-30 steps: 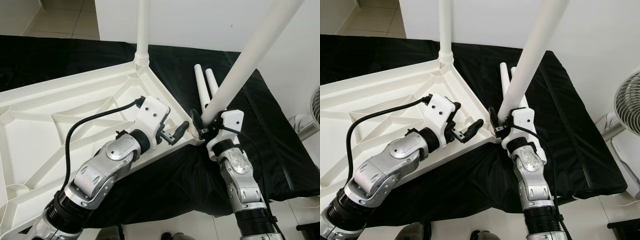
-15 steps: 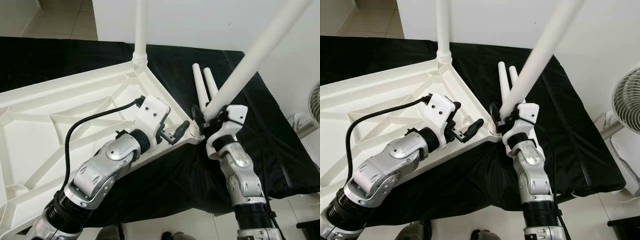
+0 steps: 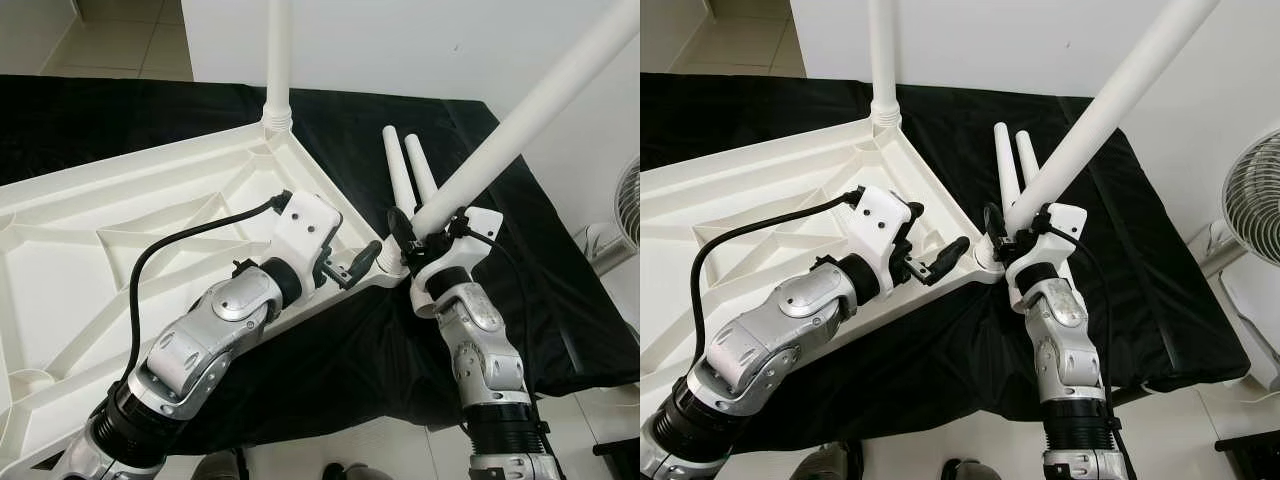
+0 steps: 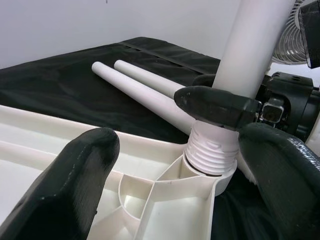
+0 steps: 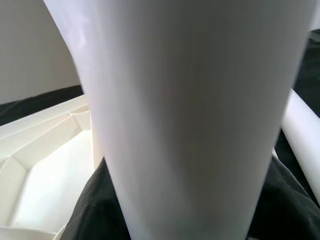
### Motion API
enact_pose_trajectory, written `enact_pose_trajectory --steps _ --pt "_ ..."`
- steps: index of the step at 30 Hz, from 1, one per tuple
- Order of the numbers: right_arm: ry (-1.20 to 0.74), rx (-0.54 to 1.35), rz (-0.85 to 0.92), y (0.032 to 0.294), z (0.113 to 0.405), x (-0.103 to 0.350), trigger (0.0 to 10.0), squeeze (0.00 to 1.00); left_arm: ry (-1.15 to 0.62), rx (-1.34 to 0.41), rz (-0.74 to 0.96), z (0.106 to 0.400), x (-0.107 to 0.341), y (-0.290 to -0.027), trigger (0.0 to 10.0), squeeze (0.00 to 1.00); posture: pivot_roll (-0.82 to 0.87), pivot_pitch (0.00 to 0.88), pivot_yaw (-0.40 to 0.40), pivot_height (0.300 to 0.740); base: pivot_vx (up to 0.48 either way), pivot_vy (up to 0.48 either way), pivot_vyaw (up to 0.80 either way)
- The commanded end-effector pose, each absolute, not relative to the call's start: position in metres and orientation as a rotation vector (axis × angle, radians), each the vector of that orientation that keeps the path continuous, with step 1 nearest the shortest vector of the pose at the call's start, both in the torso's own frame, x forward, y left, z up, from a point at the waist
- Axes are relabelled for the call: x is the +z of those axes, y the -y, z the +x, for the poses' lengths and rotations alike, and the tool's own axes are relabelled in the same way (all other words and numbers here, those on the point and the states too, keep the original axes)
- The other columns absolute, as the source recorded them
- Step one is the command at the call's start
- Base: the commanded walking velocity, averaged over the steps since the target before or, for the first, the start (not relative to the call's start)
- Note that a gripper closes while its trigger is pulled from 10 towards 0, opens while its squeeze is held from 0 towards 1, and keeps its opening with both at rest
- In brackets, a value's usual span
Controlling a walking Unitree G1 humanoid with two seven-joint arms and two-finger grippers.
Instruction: Building children table
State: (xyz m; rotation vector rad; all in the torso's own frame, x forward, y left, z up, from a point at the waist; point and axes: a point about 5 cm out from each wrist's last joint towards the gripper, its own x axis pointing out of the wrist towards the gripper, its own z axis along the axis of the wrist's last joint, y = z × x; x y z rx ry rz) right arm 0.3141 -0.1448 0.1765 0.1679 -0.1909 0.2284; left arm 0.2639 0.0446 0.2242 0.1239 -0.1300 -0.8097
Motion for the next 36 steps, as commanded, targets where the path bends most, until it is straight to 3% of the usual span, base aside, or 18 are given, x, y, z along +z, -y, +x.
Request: enact_pose_trajectory --steps 1,3,16,36 --pt "0.037 0.194 0.151 0.148 0.312 0.146 10.0 0.00 0.122 -0.966 0.133 0.255 0.224 -0.037 10.0 0.00 0.08 0.174 -0.055 0.740 0.000 0.000 0.00" --pt "0.006 0.214 0.071 0.145 0.322 0.153 10.0 0.00 0.125 -0.966 0.134 0.256 0.225 -0.037 10.0 0.00 0.08 0.171 -0.056 0.740 0.000 0.000 0.00" --pt "-0.071 0.266 -0.015 0.137 0.334 0.149 10.0 0.00 0.126 -0.946 0.132 0.256 0.226 -0.039 10.0 0.00 0.10 0.179 -0.065 0.740 0.000 0.000 0.00" --pt "0.008 0.308 -0.168 0.136 0.314 0.131 10.0 0.00 0.122 -0.933 0.130 0.257 0.226 -0.043 10.0 0.00 0.09 0.194 -0.060 0.740 0.000 0.000 0.00"
